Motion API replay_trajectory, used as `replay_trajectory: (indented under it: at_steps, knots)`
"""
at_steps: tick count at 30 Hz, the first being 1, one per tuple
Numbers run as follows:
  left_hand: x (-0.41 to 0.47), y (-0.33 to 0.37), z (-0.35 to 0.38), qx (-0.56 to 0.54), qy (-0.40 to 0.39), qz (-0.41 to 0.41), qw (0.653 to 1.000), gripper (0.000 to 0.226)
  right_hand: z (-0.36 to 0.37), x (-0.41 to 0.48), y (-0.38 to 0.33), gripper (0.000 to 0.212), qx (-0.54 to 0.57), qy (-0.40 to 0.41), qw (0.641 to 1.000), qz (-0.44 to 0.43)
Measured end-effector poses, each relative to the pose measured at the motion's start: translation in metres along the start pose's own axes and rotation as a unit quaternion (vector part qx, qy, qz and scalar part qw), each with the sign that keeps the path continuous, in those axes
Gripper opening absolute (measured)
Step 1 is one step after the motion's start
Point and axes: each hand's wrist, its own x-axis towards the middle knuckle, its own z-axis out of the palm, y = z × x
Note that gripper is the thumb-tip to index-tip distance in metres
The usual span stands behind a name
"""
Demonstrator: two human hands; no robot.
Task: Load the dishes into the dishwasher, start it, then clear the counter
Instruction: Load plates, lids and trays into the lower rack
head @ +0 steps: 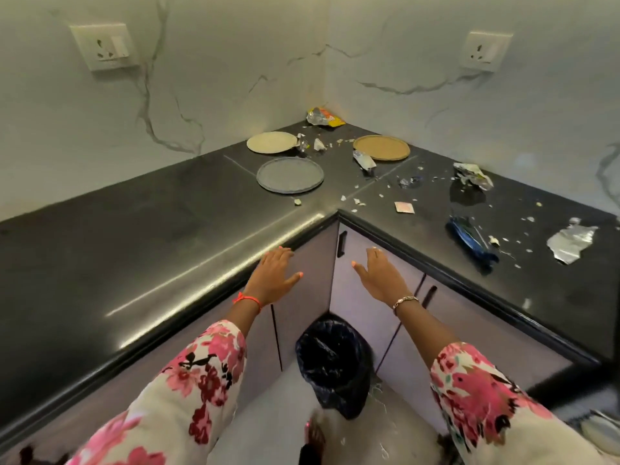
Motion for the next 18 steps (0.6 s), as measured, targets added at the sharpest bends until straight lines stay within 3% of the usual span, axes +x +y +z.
replay_trajectory:
  at_steps: [4, 9, 18]
  knots:
    - [0.069, -0.042, -0.010, -0.010, 0.000, -0.032, 0.999, 0.075, -0.003, 0.089, -0.018, 0.048, 0.018, -0.006, 1.000, 0.003]
    - [0.141, -0.094, -0.020, -0.019, 0.015, -0.077, 0.997, 0.055, -0.008, 0.185, -0.037, 0.043, 0.022, 0.000, 1.000, -0.010]
    - [0.245, -0.167, -0.021, -0.003, 0.001, -0.132, 0.991, 0.065, 0.002, 0.314, -0.068, 0.039, 0.059, -0.011, 0.998, 0.034]
